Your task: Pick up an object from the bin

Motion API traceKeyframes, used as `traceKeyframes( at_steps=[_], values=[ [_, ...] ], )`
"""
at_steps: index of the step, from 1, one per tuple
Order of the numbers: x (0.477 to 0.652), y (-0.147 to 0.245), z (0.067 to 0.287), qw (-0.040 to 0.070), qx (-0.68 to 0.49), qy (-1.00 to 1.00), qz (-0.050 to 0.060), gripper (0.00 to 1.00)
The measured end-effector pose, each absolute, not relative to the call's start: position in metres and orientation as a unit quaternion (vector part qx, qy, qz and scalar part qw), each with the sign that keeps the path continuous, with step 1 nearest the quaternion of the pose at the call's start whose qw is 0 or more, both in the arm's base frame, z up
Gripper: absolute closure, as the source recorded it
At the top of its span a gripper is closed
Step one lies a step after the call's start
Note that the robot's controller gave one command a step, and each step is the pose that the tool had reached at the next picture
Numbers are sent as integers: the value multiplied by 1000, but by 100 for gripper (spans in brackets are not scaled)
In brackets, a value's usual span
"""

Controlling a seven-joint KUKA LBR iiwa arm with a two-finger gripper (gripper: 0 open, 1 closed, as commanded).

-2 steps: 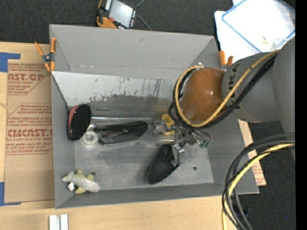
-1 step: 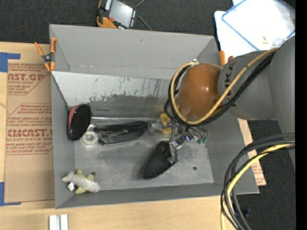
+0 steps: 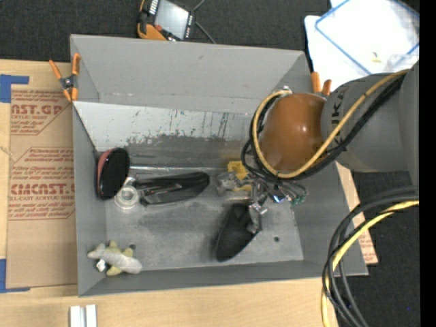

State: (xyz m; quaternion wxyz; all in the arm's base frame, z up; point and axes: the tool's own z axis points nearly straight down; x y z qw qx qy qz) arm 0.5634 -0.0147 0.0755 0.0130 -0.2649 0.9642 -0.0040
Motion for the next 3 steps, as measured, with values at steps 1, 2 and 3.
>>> traceKeyframes(
  at_steps=[1, 2, 3],
  values=[
    [572, 7, 77, 14, -232, 973, -5, 0],
    [566, -25, 73, 15, -258, 966, -4, 0],
    [558, -13, 73, 16, -226, 974, -4, 0]
  ],
)
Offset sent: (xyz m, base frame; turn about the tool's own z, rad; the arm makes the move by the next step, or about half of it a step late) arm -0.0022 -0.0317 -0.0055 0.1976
